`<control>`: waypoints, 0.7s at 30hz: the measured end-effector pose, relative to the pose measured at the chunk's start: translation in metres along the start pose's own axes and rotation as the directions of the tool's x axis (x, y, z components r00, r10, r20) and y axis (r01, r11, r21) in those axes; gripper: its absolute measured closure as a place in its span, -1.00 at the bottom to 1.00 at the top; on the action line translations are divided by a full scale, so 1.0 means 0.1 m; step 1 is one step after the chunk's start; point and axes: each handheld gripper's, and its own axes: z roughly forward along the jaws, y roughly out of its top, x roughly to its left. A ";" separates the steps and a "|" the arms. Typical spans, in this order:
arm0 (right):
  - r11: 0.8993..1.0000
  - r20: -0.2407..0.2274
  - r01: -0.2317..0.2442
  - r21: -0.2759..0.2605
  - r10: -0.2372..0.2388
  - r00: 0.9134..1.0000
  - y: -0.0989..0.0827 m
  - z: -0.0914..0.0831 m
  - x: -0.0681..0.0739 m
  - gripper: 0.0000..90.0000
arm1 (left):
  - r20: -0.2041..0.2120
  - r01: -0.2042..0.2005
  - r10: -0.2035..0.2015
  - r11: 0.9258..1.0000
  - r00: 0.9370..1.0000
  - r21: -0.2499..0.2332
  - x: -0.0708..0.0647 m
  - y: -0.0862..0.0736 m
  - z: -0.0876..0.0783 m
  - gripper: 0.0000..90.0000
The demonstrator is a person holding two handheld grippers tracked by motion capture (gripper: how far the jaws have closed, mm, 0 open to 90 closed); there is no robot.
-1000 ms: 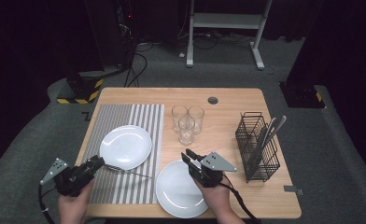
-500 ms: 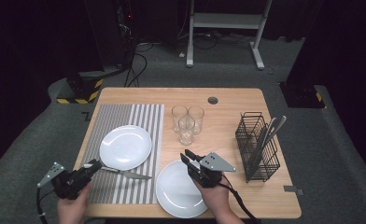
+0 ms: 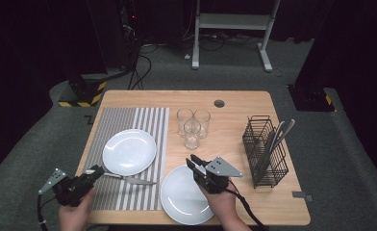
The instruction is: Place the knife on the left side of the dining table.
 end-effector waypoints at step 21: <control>0.999 0.027 -0.002 0.042 0.001 1.000 -0.17 0.01 -0.08 0.61 | -0.031 -0.069 0.070 0.997 0.997 0.042 0.18 -0.08 -0.07 0.37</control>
